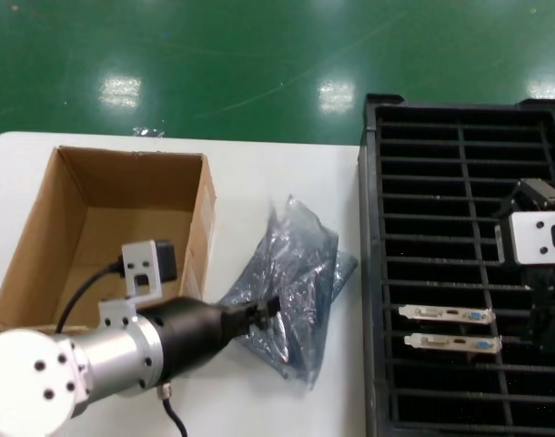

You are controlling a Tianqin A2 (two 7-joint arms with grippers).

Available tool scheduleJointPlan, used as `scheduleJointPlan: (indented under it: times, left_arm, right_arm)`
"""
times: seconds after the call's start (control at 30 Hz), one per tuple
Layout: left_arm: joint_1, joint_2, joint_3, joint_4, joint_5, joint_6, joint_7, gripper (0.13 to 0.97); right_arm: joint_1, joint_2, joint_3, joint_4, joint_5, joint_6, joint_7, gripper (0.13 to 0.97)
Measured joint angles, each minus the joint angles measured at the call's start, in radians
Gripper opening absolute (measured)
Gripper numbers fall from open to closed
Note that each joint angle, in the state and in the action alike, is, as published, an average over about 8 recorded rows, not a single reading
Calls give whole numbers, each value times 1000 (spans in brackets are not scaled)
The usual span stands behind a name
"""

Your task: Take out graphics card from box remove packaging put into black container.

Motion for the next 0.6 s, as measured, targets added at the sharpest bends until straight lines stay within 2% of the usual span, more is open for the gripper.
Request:
scheduleJointPlan:
  times: [0.2,0.37,0.43,0.6]
  left_arm:
    - [-42,-17,-3,95,-7,-60,36,217]
    - [-67,-39,-8,148,-23,-114,85,250]
    - [-73,-48,-11,159,-27,-138,107,250]
    - [-73,-78,-6,140,-14,-203,185,347]
  right_arm:
    - [0,0,0,0,0,0,0,966]
    - [0,0,0,0,0,0,0,966]
    - [0,0,0,0,0,0,0,966]
    - [0,0,0,0,0,0,0,966]
